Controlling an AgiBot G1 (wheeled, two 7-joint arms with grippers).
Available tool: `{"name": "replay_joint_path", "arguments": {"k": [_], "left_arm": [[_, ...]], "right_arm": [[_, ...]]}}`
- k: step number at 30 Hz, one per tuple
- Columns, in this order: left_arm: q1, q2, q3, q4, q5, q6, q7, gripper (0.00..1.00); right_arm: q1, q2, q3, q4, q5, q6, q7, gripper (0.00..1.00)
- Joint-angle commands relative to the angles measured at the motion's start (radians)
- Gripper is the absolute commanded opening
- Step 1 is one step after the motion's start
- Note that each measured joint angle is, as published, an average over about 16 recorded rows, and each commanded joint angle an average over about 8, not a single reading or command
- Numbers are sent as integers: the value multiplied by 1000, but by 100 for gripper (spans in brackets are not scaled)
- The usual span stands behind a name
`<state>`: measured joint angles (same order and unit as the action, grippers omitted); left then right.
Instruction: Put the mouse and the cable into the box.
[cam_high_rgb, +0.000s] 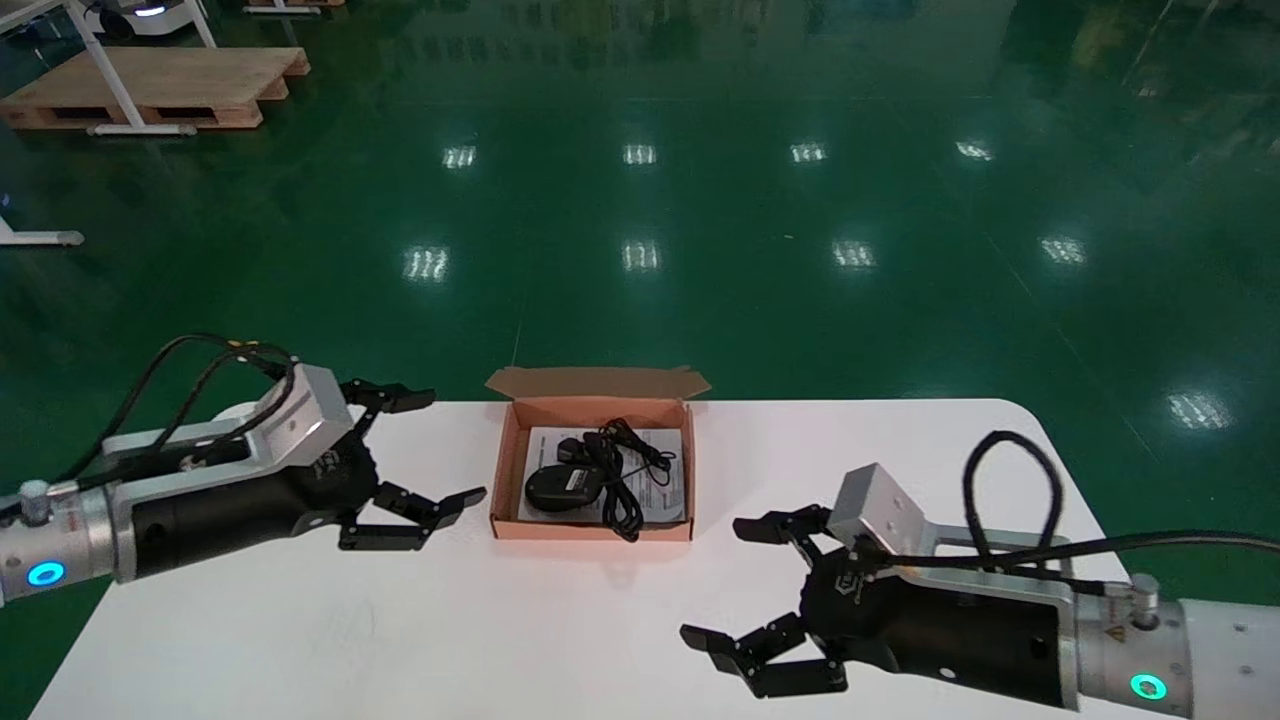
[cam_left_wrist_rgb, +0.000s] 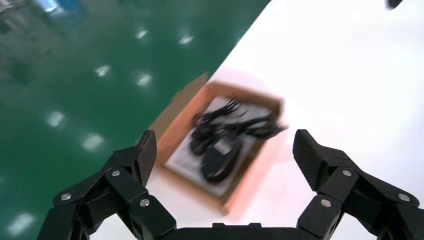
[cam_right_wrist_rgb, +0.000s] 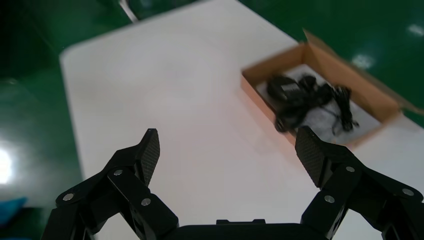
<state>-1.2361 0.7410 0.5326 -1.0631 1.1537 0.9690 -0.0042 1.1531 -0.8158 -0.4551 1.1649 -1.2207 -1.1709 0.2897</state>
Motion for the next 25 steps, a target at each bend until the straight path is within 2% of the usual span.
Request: {"name": "replay_joint_path", "arguments": {"k": [1,15,25], "left_arm": [[11,-9,-18,-16,-30,37,-13,100],[92,-74,-144,-126,-241,300,-104,100],[141,-113,-220,-193,-368,459,-160,100]], "right_arm": [[-10,25,22,15,60,-40,-13,100],[-73,191,164,111,457,-303,-95,100],[-78,205,175,118,490,-325,-103,100]]}}
